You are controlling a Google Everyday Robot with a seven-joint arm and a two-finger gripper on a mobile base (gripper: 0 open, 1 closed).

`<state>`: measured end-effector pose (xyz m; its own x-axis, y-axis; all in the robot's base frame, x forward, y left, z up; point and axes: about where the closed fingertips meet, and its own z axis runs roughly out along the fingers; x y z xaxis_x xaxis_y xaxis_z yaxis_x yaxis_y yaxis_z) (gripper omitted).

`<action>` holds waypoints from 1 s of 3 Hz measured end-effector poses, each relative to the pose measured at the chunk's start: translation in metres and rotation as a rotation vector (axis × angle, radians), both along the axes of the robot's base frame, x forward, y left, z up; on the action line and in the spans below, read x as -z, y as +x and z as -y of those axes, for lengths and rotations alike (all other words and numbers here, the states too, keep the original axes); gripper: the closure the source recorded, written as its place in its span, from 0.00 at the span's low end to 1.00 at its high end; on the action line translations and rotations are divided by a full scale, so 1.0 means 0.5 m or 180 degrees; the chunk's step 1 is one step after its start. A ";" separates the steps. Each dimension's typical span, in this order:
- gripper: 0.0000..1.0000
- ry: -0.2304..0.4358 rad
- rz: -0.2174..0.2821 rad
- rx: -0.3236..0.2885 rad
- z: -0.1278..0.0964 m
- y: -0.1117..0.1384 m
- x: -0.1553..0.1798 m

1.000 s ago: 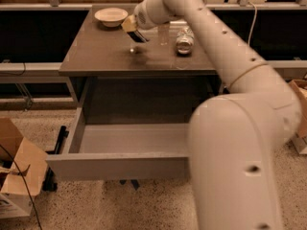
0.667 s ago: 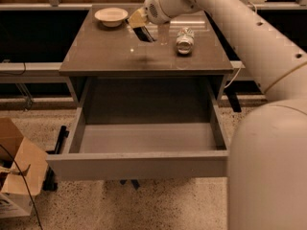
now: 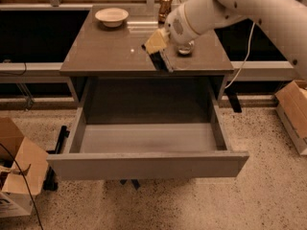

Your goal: Place rxbar blueberry into top drawer

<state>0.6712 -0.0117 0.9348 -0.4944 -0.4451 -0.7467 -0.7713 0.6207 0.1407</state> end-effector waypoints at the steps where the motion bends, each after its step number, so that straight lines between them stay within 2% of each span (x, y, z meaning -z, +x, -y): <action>1: 1.00 0.0031 -0.0453 -0.0123 0.010 -0.085 0.082; 2: 1.00 0.0199 -0.0735 -0.0249 -0.004 -0.130 0.196; 3: 1.00 0.0419 -0.0857 -0.0307 -0.036 -0.134 0.318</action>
Offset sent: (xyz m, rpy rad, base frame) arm -0.0841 0.0112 -0.1718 0.1508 0.3127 0.1068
